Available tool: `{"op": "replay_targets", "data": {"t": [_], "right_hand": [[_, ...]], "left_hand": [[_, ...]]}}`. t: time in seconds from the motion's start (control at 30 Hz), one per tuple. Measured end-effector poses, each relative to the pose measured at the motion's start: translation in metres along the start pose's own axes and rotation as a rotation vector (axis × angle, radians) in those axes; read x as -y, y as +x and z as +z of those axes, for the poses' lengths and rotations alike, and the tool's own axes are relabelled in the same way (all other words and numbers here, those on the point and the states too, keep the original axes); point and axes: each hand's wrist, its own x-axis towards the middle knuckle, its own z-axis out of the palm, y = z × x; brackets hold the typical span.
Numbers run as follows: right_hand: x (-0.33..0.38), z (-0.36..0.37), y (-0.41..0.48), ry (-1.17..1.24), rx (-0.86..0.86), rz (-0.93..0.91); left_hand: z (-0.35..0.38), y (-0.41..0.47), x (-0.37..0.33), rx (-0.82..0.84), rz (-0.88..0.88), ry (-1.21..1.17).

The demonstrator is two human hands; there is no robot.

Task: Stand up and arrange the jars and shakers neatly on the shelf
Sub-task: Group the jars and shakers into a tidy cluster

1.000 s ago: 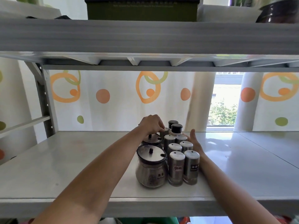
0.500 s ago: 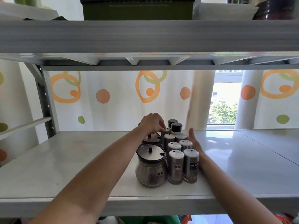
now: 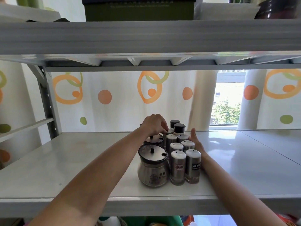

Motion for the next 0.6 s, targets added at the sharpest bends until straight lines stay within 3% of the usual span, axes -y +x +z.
{"op": "replay_targets", "data": {"t": [0.07, 0.13, 0.23, 0.6], "right_hand": [[-0.006, -0.005, 0.02, -0.261, -0.332, 0.139], [-0.002, -0.006, 0.022, -0.177, -0.357, 0.131], [-0.003, 0.0, 0.019, -0.243, -0.433, 0.142], [0.0, 0.009, 0.018, -0.194, -0.484, 0.164]], "left_hand": [[-0.001, -0.001, 0.0, 0.004, 0.014, 0.012], [-0.002, -0.001, -0.001, 0.009, 0.02, 0.015], [-0.004, -0.002, -0.001, 0.021, 0.02, 0.002], [-0.008, -0.005, -0.001, 0.063, 0.017, -0.091]]}}
